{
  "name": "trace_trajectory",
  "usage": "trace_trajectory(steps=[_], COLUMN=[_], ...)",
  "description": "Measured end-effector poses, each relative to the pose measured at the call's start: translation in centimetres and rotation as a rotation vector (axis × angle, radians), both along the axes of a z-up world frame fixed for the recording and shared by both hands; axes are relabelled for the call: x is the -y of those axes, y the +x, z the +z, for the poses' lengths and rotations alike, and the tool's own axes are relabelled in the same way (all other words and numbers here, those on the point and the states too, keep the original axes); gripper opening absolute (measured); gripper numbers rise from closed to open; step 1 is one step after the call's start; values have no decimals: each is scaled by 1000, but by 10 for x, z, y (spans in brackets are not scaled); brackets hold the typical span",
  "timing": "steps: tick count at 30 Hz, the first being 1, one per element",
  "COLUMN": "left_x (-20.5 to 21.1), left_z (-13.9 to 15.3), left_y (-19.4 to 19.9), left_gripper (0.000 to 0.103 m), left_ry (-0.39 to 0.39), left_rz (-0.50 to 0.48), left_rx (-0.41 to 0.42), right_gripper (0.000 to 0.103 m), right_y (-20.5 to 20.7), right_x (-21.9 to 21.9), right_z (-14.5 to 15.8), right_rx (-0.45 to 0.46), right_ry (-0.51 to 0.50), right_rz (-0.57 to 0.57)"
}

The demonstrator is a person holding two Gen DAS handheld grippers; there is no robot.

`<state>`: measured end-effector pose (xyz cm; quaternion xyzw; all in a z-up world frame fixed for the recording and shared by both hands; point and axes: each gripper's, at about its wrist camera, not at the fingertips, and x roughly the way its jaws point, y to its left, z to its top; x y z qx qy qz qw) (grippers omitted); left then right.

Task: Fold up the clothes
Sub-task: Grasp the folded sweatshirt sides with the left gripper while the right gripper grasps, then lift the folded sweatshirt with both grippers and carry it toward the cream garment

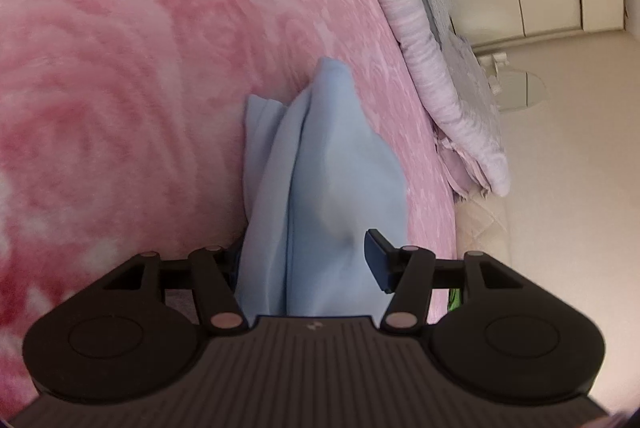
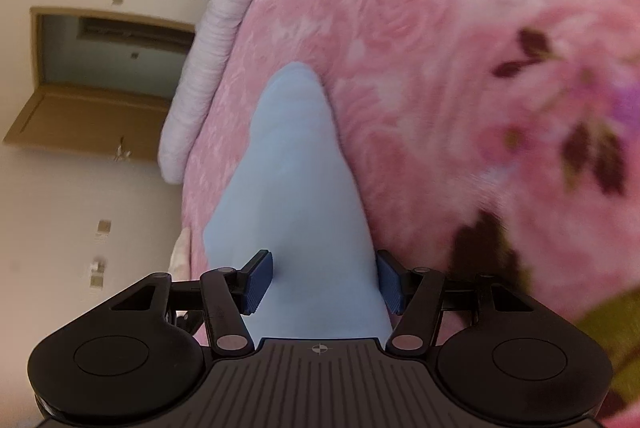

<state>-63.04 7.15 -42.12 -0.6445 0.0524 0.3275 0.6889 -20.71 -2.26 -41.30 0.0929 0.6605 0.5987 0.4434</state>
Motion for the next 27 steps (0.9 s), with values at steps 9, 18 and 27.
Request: trace_trajectory(steps=[9,18,27], left_x=[-30,-44,-39], left_z=[-15,7,120], left_y=[17,29,-5], left_gripper=[24,14,14], left_ry=[1,-88,-160], left_rz=[-111,-106,49], left_rx=[38,16,32], right_gripper=[59,25,22], right_y=[-10,-12,-28], right_x=[-31,-53,-95], right_z=[-5,7,123], right_rx=[26,52,37], right_ry=[52,-91,-155], right_rz=[120,145,216])
